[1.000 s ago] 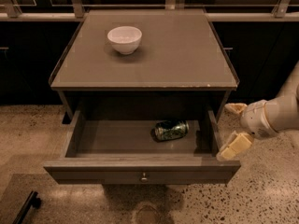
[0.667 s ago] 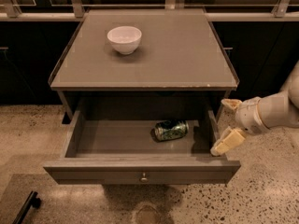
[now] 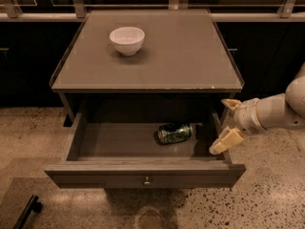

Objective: Pick green can from middle drawer and place on counter

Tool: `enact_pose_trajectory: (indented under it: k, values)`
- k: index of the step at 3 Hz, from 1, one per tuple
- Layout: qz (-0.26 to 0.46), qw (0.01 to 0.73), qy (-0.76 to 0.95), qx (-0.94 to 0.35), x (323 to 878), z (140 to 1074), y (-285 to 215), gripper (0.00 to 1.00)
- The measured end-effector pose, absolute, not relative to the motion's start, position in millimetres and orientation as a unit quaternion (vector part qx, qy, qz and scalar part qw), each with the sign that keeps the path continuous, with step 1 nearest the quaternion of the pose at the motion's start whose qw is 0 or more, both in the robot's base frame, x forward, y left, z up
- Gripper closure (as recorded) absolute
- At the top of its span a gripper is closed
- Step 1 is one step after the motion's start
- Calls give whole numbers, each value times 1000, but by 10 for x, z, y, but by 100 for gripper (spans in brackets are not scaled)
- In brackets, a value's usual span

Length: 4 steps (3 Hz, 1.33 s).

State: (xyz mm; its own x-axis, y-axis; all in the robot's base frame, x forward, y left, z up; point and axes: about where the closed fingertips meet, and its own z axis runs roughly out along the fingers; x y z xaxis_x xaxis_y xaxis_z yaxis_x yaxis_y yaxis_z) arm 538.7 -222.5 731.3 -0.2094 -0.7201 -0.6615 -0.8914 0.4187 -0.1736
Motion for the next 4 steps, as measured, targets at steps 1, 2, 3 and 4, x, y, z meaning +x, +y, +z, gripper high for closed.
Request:
enact_pose_trajectory:
  k: [1, 2, 3, 4]
  values:
    - [115, 356, 773, -513, 5382, 7317, -2257, 0]
    - [119, 363, 771, -509, 5497, 7157, -2150, 0]
    - [125, 364, 771, -507, 5609, 6947, -2049, 0]
    - [121, 361, 769, -513, 5710, 6790, -1944, 0]
